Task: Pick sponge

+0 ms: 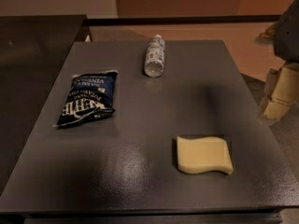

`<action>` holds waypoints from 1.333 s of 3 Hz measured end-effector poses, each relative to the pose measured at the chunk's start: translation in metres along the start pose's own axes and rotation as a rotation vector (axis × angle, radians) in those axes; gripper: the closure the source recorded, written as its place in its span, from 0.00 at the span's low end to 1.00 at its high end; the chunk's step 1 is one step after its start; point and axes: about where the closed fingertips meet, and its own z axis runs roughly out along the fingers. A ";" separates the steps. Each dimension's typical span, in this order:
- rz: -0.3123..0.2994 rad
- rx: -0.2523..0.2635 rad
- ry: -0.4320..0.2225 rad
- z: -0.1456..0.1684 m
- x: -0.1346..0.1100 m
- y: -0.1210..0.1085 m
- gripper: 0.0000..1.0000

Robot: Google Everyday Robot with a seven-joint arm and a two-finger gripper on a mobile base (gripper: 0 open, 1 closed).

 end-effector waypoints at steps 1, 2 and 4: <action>0.000 0.000 0.000 0.000 0.000 0.000 0.00; 0.000 -0.013 -0.014 0.000 -0.001 0.005 0.00; -0.020 -0.083 -0.062 0.009 -0.003 0.040 0.00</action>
Offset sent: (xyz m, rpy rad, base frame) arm -0.0097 0.0028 -0.0070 0.0361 0.0451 0.0152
